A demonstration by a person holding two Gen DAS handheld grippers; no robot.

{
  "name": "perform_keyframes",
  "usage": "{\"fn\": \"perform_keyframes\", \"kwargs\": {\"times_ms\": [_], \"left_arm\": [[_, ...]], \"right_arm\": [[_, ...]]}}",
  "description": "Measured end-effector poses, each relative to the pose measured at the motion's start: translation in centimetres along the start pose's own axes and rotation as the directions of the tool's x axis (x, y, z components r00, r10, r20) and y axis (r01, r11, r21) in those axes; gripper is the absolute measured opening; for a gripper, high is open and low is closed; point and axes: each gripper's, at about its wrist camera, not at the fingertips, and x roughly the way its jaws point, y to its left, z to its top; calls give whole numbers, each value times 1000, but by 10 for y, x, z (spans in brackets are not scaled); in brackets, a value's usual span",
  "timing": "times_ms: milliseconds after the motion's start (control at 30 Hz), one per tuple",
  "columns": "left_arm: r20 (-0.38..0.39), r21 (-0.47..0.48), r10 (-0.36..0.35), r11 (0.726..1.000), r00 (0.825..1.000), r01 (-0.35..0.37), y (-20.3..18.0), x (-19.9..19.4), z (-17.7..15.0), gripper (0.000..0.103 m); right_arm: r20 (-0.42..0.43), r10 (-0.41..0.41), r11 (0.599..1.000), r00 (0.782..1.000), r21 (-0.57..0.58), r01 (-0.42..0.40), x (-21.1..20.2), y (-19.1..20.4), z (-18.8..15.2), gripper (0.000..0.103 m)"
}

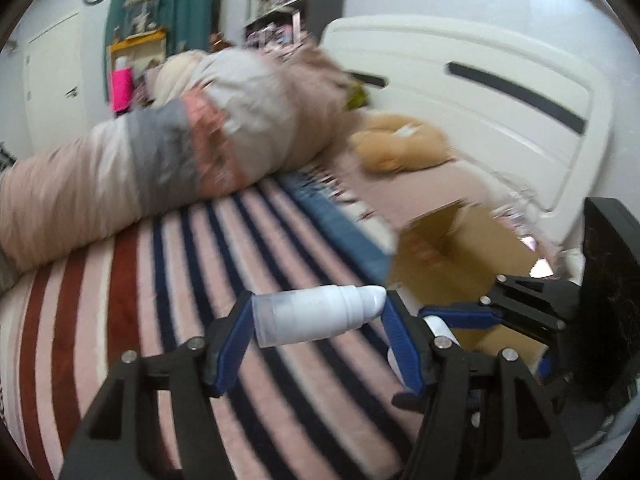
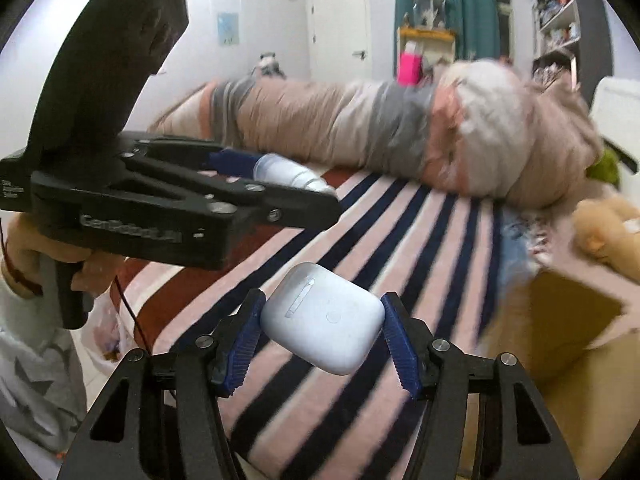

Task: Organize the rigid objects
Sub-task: 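Lower the earbud case and white bottle into the cardboard box, opening both tools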

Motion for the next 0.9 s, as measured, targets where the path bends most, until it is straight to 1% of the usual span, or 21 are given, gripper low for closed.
{"fn": "perform_keyframes", "kwargs": {"times_ms": [67, 100, 133, 200, 233, 300, 367, 433, 533, 600, 700, 733, 767, 833, 900], "left_arm": [[9, 56, 8, 998, 1000, -8, -30, 0, 10, 61], [5, 93, -4, 996, 1000, 4, -49, 4, 15, 61], [-2, 112, -21, 994, 1000, 21, -63, 8, 18, 61], [-36, 144, -77, 986, 996, 82, -92, 25, 27, 61], [-49, 156, -88, 983, 995, 95, -102, 32, 29, 61], [-90, 187, -84, 977, 992, 100, -123, 57, 36, 61], [-136, 191, -71, 977, 988, 97, -137, 77, 37, 61], [-186, 194, -60, 976, 981, 97, -146, 99, 37, 61], [-224, 212, -19, 975, 974, 68, -154, 120, 35, 61], [-228, 228, 3, 972, 974, 50, -156, 126, 31, 61], [-230, 229, -6, 972, 973, 61, -154, 129, 30, 66], [-229, 229, -3, 972, 973, 57, -154, 129, 31, 68], [-225, 228, 1, 972, 974, 52, -153, 128, 31, 69], [-221, 223, -5, 973, 975, 55, -152, 127, 32, 70], [-218, 213, 1, 976, 976, 47, -150, 125, 33, 70]], "right_arm": [[16, -41, 999, 999, 9, 41, -25, -14, -7, 56], [17, -64, 998, 998, 14, 64, -34, -22, -13, 56], [16, -85, 996, 996, 23, 85, -42, -31, -18, 56], [9, -139, 989, 990, 61, 138, -56, -54, -32, 56], [2, -161, 984, 987, 84, 160, -62, -66, -38, 56], [-23, -199, 971, 980, 128, 200, -69, -90, -50, 56], [-50, -231, 961, 972, 145, 236, -72, -107, -64, 56], [-74, -245, 955, 967, 153, 254, -74, -116, -73, 56], [-107, -242, 952, 964, 167, 258, -66, -130, -83, 56], [-124, -255, 947, 959, 166, 273, -58, -138, -85, 56], [-134, -255, 946, 958, 168, 276, -55, -144, -89, 56], [-128, -252, 948, 959, 166, 271, -54, -145, -89, 57], [-126, -250, 949, 960, 165, 268, -56, -144, -92, 58], [-118, -247, 950, 962, 164, 264, -56, -145, -91, 63], [-112, -248, 950, 962, 164, 264, -54, -147, -90, 64]]}}
